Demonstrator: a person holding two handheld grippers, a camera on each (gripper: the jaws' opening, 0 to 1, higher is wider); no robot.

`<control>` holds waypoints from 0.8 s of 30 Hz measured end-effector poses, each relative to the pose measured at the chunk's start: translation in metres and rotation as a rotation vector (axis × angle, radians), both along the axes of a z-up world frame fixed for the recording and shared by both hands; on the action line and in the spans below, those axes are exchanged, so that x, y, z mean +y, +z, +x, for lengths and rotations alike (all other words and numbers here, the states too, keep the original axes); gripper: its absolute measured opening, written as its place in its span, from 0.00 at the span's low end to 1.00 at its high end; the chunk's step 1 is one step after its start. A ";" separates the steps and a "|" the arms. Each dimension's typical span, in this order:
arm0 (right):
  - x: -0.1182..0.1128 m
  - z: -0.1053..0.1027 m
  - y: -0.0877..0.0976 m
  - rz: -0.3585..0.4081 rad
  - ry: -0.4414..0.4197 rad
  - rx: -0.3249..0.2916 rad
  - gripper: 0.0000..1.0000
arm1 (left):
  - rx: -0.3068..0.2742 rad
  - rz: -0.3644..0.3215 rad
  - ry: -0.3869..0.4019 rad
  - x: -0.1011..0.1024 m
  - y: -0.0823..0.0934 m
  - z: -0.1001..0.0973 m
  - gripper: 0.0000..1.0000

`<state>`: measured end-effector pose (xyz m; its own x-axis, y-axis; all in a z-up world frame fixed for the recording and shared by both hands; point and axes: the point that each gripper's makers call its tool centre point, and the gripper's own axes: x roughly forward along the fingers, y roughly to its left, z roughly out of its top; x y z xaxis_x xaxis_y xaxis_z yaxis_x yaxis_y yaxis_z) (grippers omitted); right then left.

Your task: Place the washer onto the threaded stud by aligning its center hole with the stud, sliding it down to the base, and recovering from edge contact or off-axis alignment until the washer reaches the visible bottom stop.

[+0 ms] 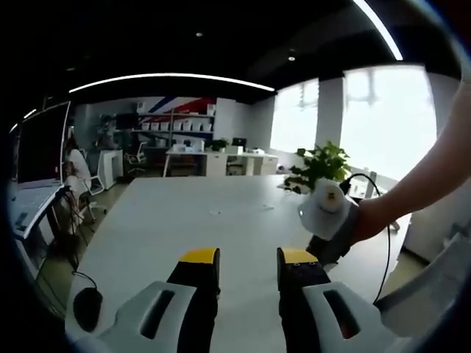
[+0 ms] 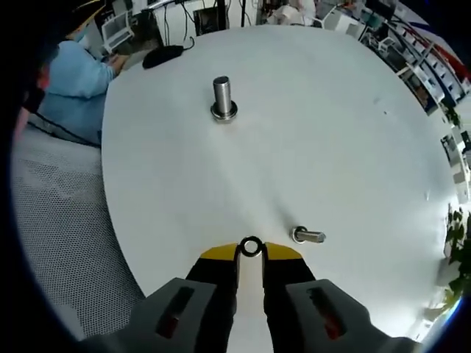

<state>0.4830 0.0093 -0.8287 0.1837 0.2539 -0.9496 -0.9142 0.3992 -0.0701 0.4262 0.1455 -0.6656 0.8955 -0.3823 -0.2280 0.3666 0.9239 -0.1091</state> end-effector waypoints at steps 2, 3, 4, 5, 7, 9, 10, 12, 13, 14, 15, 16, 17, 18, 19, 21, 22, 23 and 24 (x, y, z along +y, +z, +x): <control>-0.001 0.002 0.004 0.003 0.002 -0.005 0.13 | 0.001 -0.001 -0.002 0.000 0.000 0.000 0.29; -0.002 0.005 0.005 0.006 -0.003 -0.007 0.13 | -0.002 -0.001 -0.002 -0.001 0.001 0.000 0.29; -0.002 0.005 0.006 0.008 -0.005 -0.010 0.13 | -0.005 0.001 -0.003 -0.001 0.001 0.000 0.29; -0.004 0.005 0.009 0.009 -0.007 -0.010 0.13 | -0.006 0.003 -0.003 -0.001 0.001 0.000 0.29; -0.005 0.007 0.012 0.010 -0.008 -0.015 0.13 | 0.001 0.004 -0.006 -0.002 0.000 -0.001 0.29; -0.008 0.009 0.015 0.018 -0.017 -0.015 0.13 | 0.000 0.006 -0.006 -0.002 0.000 -0.001 0.29; -0.008 0.010 0.018 0.024 -0.022 -0.018 0.13 | 0.000 0.006 -0.007 -0.002 0.000 0.000 0.29; -0.008 0.012 0.022 0.036 -0.030 -0.021 0.13 | 0.003 0.009 -0.009 -0.002 -0.001 0.000 0.29; -0.008 0.012 0.024 0.036 -0.030 -0.024 0.13 | 0.002 0.007 -0.009 -0.003 -0.001 0.000 0.29; -0.008 0.012 0.026 0.039 -0.031 -0.025 0.13 | 0.002 0.007 -0.010 -0.003 -0.001 0.000 0.29; -0.009 0.012 0.027 0.041 -0.035 -0.024 0.13 | 0.001 0.007 -0.011 -0.003 -0.001 0.000 0.29; -0.009 0.013 0.028 0.042 -0.037 -0.025 0.13 | 0.000 0.007 -0.011 -0.003 0.000 0.000 0.29; -0.010 0.014 0.029 0.042 -0.039 -0.028 0.13 | -0.001 0.006 -0.011 -0.003 0.000 0.000 0.29; -0.011 0.014 0.030 0.043 -0.039 -0.029 0.13 | -0.001 0.006 -0.010 -0.003 0.000 0.000 0.29; -0.011 0.015 0.031 0.044 -0.040 -0.031 0.13 | -0.001 0.006 -0.010 -0.003 0.000 0.000 0.29; -0.012 0.017 0.035 0.047 -0.044 -0.037 0.13 | 0.002 0.009 -0.012 -0.003 -0.001 -0.001 0.29; -0.013 0.017 0.037 0.050 -0.046 -0.039 0.13 | 0.002 0.009 -0.014 -0.004 -0.001 -0.001 0.29; -0.013 0.017 0.041 0.055 -0.049 -0.044 0.13 | 0.002 0.010 -0.016 -0.004 -0.001 -0.002 0.29; -0.013 0.017 0.042 0.058 -0.052 -0.047 0.13 | 0.001 0.011 -0.018 -0.005 -0.001 -0.002 0.29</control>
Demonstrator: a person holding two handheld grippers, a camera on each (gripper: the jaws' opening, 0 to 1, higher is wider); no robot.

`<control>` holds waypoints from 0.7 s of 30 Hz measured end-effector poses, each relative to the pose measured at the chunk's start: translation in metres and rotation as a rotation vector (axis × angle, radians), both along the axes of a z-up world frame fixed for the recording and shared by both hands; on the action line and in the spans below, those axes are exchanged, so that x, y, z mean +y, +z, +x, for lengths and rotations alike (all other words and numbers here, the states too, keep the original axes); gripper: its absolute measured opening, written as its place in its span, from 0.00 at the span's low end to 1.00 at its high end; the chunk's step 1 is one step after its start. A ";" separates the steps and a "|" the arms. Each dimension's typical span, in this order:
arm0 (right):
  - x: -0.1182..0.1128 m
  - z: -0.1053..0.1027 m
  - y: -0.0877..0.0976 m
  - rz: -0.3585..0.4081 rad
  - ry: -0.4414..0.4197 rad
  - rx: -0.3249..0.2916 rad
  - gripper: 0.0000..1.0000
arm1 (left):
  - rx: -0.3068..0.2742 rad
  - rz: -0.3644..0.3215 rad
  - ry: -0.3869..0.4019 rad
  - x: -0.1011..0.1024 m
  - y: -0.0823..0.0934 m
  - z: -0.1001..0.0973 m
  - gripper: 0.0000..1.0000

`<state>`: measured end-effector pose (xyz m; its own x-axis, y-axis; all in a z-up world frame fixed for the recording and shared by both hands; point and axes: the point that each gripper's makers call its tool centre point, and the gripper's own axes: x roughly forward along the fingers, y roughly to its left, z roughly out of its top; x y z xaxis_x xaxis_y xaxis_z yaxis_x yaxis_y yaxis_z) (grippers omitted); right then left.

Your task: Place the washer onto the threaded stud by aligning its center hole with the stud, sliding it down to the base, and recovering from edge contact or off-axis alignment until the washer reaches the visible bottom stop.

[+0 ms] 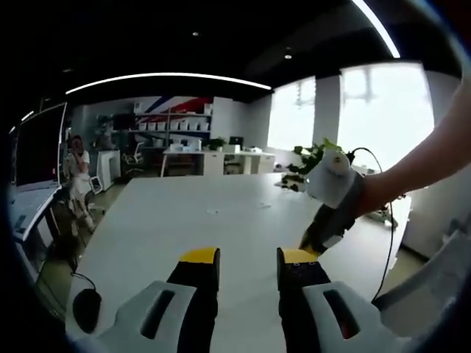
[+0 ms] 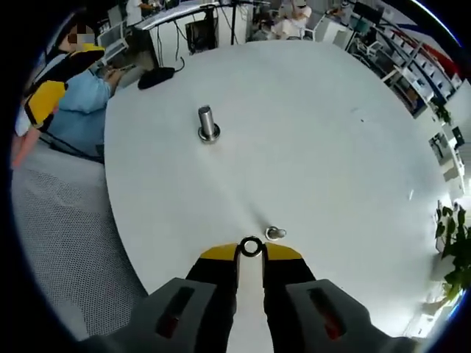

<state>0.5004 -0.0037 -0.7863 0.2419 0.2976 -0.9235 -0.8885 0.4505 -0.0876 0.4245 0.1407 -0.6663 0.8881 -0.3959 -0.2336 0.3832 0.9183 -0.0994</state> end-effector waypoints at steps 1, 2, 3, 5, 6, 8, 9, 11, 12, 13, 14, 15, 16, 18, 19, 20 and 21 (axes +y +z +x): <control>-0.002 0.002 0.001 -0.002 0.001 -0.004 0.13 | -0.001 0.001 -0.002 -0.001 0.000 0.000 0.29; -0.003 0.004 0.002 -0.004 0.001 -0.011 0.13 | -0.001 0.002 -0.003 -0.001 0.000 0.000 0.29; -0.005 0.006 0.003 -0.005 -0.001 -0.014 0.13 | -0.001 0.001 -0.005 -0.002 0.000 0.000 0.29; -0.010 0.011 0.006 -0.001 -0.017 -0.016 0.13 | 0.000 0.002 -0.006 -0.002 0.000 0.000 0.29; -0.012 0.013 0.007 -0.002 -0.023 -0.021 0.13 | 0.000 0.000 -0.007 -0.002 0.000 0.000 0.29; -0.015 0.017 0.009 0.001 -0.032 -0.026 0.13 | 0.003 -0.003 -0.006 -0.001 -0.001 0.000 0.29; -0.015 0.017 0.009 0.004 -0.036 -0.025 0.13 | 0.003 -0.004 -0.005 -0.001 -0.001 0.000 0.29; -0.014 0.019 0.009 0.001 -0.032 -0.032 0.13 | 0.002 -0.005 -0.004 -0.001 0.000 0.000 0.29; -0.013 0.020 0.008 0.001 -0.030 -0.033 0.13 | 0.001 -0.003 -0.005 -0.001 0.000 0.000 0.29; -0.012 0.022 0.008 -0.001 -0.024 -0.035 0.13 | 0.003 -0.003 -0.006 -0.001 0.000 0.000 0.29; -0.011 0.023 0.007 -0.003 -0.020 -0.037 0.13 | 0.006 -0.002 -0.006 -0.001 -0.001 0.000 0.29; -0.009 0.023 0.006 -0.005 -0.015 -0.037 0.13 | 0.007 -0.001 -0.005 -0.001 -0.001 0.000 0.29; -0.009 0.024 0.006 -0.006 -0.013 -0.036 0.13 | 0.007 -0.001 -0.004 0.000 -0.001 0.000 0.29; -0.008 0.026 0.003 -0.017 0.001 -0.039 0.13 | 0.007 -0.003 -0.002 0.000 -0.001 0.000 0.29; -0.007 0.027 0.001 -0.025 0.011 -0.039 0.13 | 0.008 -0.002 -0.001 0.001 -0.001 0.000 0.29; -0.007 0.028 -0.001 -0.027 0.013 -0.036 0.13 | 0.009 -0.003 0.001 0.001 -0.001 0.000 0.29; -0.007 0.029 -0.003 -0.029 0.013 -0.031 0.13 | 0.009 -0.005 0.001 0.001 -0.001 0.000 0.29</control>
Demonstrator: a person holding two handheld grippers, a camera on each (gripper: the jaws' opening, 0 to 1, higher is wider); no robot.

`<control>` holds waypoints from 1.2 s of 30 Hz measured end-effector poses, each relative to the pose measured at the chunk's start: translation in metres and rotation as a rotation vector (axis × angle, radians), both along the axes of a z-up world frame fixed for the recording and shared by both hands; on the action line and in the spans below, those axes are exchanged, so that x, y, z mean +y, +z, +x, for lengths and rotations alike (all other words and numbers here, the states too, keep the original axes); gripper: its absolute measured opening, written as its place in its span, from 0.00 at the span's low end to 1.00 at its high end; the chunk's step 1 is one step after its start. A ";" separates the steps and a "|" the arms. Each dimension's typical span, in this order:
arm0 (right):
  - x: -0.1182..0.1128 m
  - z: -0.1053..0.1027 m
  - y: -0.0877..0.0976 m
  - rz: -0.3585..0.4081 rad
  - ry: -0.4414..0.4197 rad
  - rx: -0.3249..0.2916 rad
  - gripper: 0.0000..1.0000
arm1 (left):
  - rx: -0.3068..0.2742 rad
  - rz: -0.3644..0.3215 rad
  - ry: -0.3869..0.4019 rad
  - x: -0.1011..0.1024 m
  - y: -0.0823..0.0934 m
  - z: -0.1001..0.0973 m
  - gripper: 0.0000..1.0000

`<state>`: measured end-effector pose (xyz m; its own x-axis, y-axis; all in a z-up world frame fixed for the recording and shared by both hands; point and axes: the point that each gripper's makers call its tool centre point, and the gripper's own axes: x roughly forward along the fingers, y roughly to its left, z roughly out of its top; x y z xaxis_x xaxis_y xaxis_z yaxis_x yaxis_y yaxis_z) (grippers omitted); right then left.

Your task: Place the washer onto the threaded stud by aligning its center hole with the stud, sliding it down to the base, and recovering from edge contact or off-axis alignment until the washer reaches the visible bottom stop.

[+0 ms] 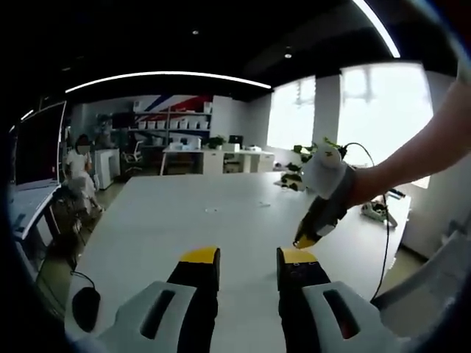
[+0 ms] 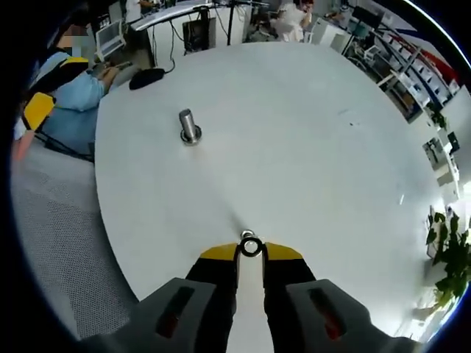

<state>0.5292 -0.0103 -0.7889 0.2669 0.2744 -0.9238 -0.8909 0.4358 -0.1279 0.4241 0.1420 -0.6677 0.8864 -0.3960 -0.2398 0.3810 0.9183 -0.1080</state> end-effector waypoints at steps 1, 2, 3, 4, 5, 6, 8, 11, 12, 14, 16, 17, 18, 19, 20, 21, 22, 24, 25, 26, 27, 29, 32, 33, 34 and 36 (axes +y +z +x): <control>0.001 0.001 -0.002 -0.001 -0.001 0.005 0.13 | 0.000 0.000 0.001 0.000 0.000 0.000 0.29; 0.001 0.001 -0.003 -0.002 0.002 0.006 0.13 | 0.000 0.002 0.001 0.000 0.000 0.000 0.29; 0.001 0.001 -0.006 -0.010 0.004 0.013 0.13 | 0.000 0.006 0.001 0.000 0.000 0.000 0.29; 0.001 0.001 -0.008 -0.015 0.009 0.015 0.13 | 0.000 0.008 0.002 0.001 -0.001 0.000 0.29; 0.000 0.004 -0.011 -0.024 0.015 0.015 0.13 | 0.001 0.008 0.003 0.001 -0.001 0.000 0.29; -0.001 0.005 -0.012 -0.028 0.016 0.017 0.13 | 0.003 0.004 0.005 0.001 -0.001 0.000 0.29; -0.001 0.007 -0.014 -0.027 0.010 0.023 0.13 | 0.004 0.005 0.007 0.002 -0.001 0.001 0.29; 0.000 0.006 -0.017 -0.032 0.018 0.027 0.13 | 0.006 0.005 0.009 0.003 -0.002 0.001 0.29; 0.001 0.006 -0.019 -0.036 0.023 0.030 0.13 | 0.007 0.004 0.009 0.003 -0.002 0.001 0.29; 0.001 0.007 -0.020 -0.043 0.024 0.031 0.13 | 0.008 0.005 0.009 0.002 -0.003 0.000 0.29; 0.001 0.007 -0.021 -0.041 0.017 0.037 0.13 | 0.008 0.005 0.009 0.002 -0.003 0.001 0.29; 0.000 0.007 -0.022 -0.040 0.017 0.038 0.13 | 0.008 0.005 0.010 0.003 -0.002 0.001 0.29; 0.001 0.008 -0.023 -0.043 0.020 0.040 0.13 | 0.008 0.004 0.011 0.003 -0.002 0.001 0.29; 0.000 0.008 -0.023 -0.044 0.021 0.041 0.13 | 0.010 0.004 0.011 0.003 -0.003 0.001 0.29; 0.000 0.008 -0.023 -0.045 0.023 0.042 0.13 | 0.010 0.003 0.012 0.003 -0.003 0.001 0.29; 0.000 0.008 -0.024 -0.048 0.022 0.044 0.13 | 0.010 0.003 0.012 0.003 -0.003 0.001 0.29; -0.001 0.007 -0.025 -0.050 0.020 0.049 0.13 | 0.011 0.004 0.013 0.003 -0.003 0.001 0.29; -0.001 0.007 -0.026 -0.050 0.016 0.053 0.13 | 0.011 0.004 0.014 0.003 -0.003 0.001 0.29; -0.001 0.007 -0.027 -0.046 0.012 0.058 0.13 | 0.011 0.005 0.014 0.004 -0.003 0.001 0.29; -0.001 0.006 -0.028 -0.044 0.012 0.059 0.14 | 0.012 0.003 0.015 0.004 -0.003 0.001 0.29; 0.000 0.007 -0.029 -0.046 0.018 0.057 0.14 | 0.013 0.003 0.015 0.004 -0.003 0.001 0.29; 0.000 0.007 -0.030 -0.048 0.019 0.058 0.14 | 0.014 0.003 0.018 0.004 -0.004 0.001 0.29; 0.001 0.006 -0.031 -0.042 0.013 0.062 0.14 | 0.015 0.006 0.017 0.004 -0.004 0.001 0.29; 0.001 0.005 -0.031 -0.043 0.013 0.063 0.14 | 0.016 0.006 0.016 0.004 -0.005 0.001 0.29; 0.001 0.006 -0.030 -0.045 0.015 0.059 0.14 | 0.018 0.006 0.016 0.004 -0.005 0.000 0.29; 0.001 0.006 -0.031 -0.042 0.015 0.062 0.14 | 0.017 0.007 0.016 0.004 -0.005 0.000 0.29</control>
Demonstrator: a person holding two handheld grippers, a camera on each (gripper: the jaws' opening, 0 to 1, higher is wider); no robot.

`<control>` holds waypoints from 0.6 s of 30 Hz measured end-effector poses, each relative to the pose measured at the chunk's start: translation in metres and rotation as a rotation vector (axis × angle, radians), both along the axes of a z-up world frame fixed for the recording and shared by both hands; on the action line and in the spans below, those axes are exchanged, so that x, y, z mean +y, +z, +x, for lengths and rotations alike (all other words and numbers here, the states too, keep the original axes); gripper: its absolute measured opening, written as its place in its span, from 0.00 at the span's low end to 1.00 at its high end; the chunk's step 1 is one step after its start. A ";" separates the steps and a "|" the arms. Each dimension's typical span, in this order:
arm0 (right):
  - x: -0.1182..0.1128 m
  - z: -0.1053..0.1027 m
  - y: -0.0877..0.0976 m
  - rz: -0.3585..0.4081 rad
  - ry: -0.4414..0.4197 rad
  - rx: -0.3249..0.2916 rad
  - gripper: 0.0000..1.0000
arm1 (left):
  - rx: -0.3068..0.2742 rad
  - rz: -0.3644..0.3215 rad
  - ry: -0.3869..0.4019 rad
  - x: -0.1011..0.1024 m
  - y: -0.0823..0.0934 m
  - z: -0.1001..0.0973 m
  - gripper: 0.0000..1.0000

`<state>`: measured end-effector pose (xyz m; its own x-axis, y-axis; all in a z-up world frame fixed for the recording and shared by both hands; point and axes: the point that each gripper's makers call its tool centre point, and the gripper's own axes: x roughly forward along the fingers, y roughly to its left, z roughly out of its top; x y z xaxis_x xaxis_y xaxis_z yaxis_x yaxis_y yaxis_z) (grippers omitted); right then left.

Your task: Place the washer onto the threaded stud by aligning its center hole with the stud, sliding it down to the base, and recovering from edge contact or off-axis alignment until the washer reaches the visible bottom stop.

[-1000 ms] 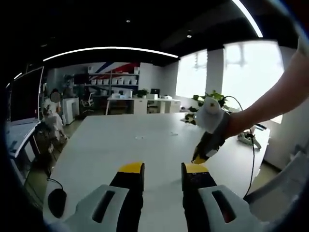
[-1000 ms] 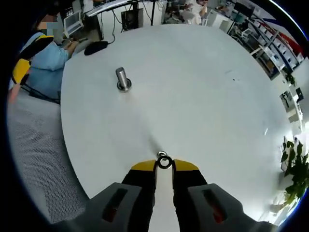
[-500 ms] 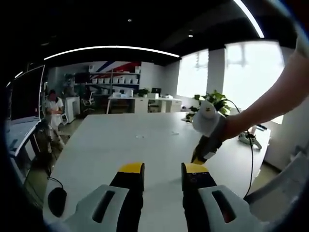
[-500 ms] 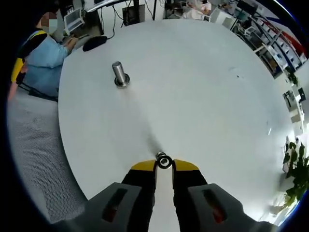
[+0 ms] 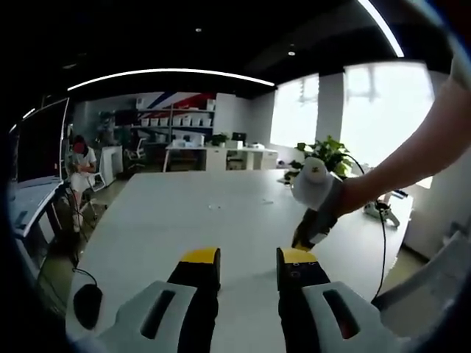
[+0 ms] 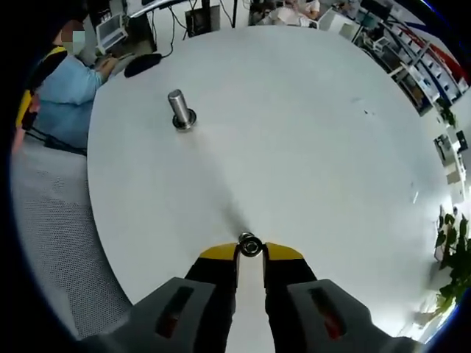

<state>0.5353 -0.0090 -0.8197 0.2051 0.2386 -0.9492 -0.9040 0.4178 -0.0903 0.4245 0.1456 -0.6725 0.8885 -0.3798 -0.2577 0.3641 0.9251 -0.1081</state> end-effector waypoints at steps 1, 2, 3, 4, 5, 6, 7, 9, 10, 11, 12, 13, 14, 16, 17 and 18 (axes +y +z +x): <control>0.000 0.000 0.000 0.001 -0.002 0.002 0.14 | 0.001 0.000 0.001 0.000 0.000 0.000 0.29; 0.000 0.001 0.000 0.001 0.000 -0.002 0.14 | 0.001 -0.001 0.002 0.000 0.000 0.000 0.29; 0.000 0.001 0.001 0.003 0.001 -0.007 0.15 | 0.001 -0.002 0.002 0.001 0.000 0.000 0.29; 0.000 0.000 0.002 0.007 -0.001 -0.006 0.15 | 0.001 -0.002 0.003 0.001 0.000 0.000 0.29; 0.000 0.000 0.002 0.006 -0.004 -0.004 0.15 | 0.002 -0.001 0.003 0.001 0.000 0.000 0.29; 0.000 0.000 0.002 0.006 -0.004 -0.005 0.15 | 0.002 -0.001 0.003 0.001 0.000 0.000 0.29; 0.000 0.001 0.001 0.007 -0.005 -0.007 0.16 | 0.002 -0.002 0.003 0.001 0.000 0.000 0.29; 0.000 0.001 0.002 0.014 -0.010 -0.008 0.16 | 0.001 -0.001 0.004 0.001 0.000 0.000 0.29; 0.000 0.001 0.002 0.016 -0.011 -0.008 0.17 | 0.003 -0.002 0.004 0.001 0.000 0.000 0.29; 0.001 0.001 0.003 0.020 -0.013 -0.008 0.17 | 0.004 -0.001 0.004 0.001 -0.001 0.000 0.29; 0.000 0.000 0.004 0.021 -0.014 -0.009 0.17 | 0.004 -0.002 0.004 0.001 -0.001 0.000 0.29; 0.000 0.000 0.004 0.021 -0.014 -0.011 0.18 | 0.005 -0.002 0.004 0.001 -0.001 0.000 0.29; 0.000 0.000 0.004 0.024 -0.014 -0.013 0.18 | 0.006 -0.002 0.005 0.002 -0.001 0.000 0.29; 0.000 -0.002 0.007 0.036 -0.020 -0.018 0.19 | 0.009 -0.004 0.006 0.002 -0.002 0.001 0.29; 0.000 -0.002 0.009 0.041 -0.021 -0.020 0.19 | 0.011 -0.006 0.007 0.002 -0.003 0.001 0.29; 0.001 -0.003 0.011 0.051 -0.024 -0.025 0.19 | 0.012 -0.005 0.006 0.002 -0.003 0.001 0.29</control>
